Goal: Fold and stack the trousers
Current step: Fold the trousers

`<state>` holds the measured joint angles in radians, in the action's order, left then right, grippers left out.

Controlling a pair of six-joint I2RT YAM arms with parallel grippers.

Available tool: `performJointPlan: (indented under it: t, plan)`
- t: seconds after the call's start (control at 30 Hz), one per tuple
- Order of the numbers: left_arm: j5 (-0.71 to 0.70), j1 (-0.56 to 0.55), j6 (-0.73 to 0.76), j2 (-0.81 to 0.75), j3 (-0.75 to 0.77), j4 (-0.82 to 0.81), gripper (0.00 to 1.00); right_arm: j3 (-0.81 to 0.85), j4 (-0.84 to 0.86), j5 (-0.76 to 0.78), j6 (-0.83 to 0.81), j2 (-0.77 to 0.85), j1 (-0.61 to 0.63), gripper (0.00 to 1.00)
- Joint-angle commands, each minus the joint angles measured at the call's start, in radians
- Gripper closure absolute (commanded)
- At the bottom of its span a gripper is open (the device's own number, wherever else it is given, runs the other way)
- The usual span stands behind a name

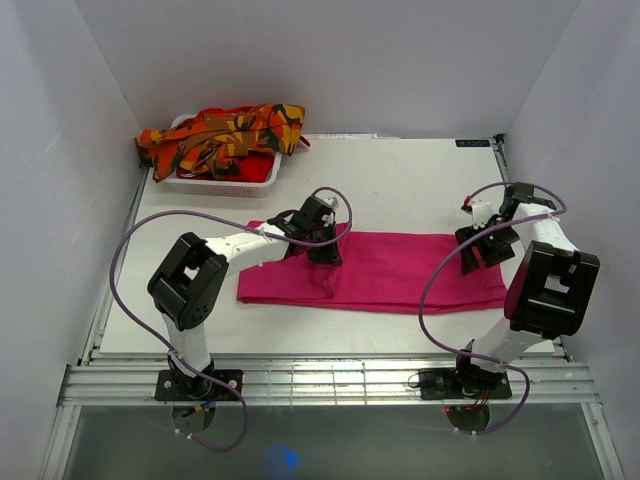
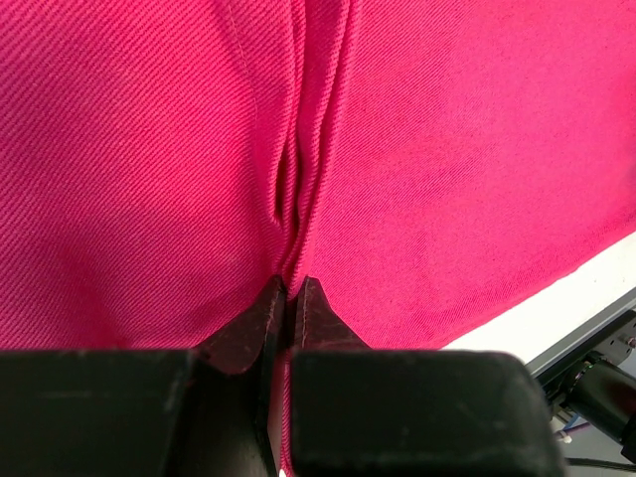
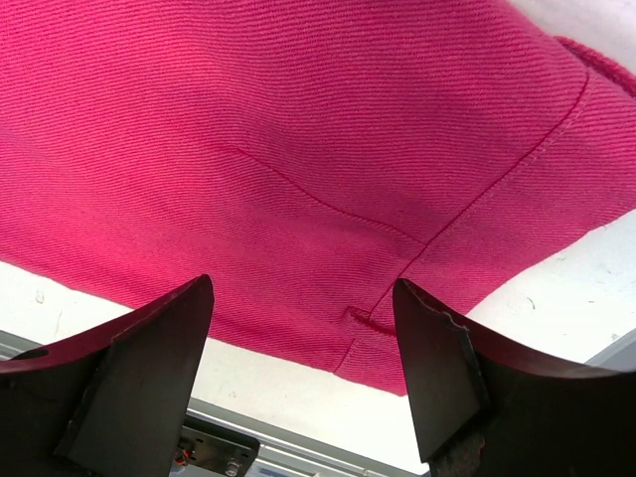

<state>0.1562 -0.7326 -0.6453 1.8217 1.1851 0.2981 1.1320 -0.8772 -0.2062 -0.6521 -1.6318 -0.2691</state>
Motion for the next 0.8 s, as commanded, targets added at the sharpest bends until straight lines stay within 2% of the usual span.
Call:
performJointPlan:
  t: [0.0,0.4,0.43,0.47,0.5,0.57,0.67,0.77]
  plan:
    - [0.011,-0.013,-0.004,-0.064,0.027,0.015,1.00,-0.012,0.015,0.007,0.028,-0.010,-0.005,0.22]
    - [0.052,-0.037,0.006,0.005,0.079,-0.002,1.00,-0.011,0.015,-0.019,0.045,-0.033,-0.004,0.24]
    - [0.055,-0.036,0.010,0.020,0.080,-0.005,0.97,-0.011,0.015,-0.019,0.045,-0.031,-0.004,0.24]
    - [0.060,-0.036,0.016,0.027,0.084,-0.005,0.91,-0.008,0.012,-0.030,0.045,-0.025,-0.004,0.25]
    - [0.071,-0.036,0.038,0.031,0.085,-0.013,0.73,-0.005,0.007,-0.036,0.045,-0.022,-0.004,0.25]
    - [0.089,-0.036,0.061,0.028,0.079,-0.028,0.51,0.005,0.003,-0.058,0.048,-0.017,-0.004,0.25]
    - [0.144,-0.037,0.131,0.010,0.083,-0.033,0.35,0.037,-0.016,-0.082,0.051,-0.020,-0.004,0.25]
    - [0.116,-0.037,0.214,-0.054,0.097,0.013,0.15,0.078,-0.031,-0.096,0.052,-0.014,-0.004,0.25]
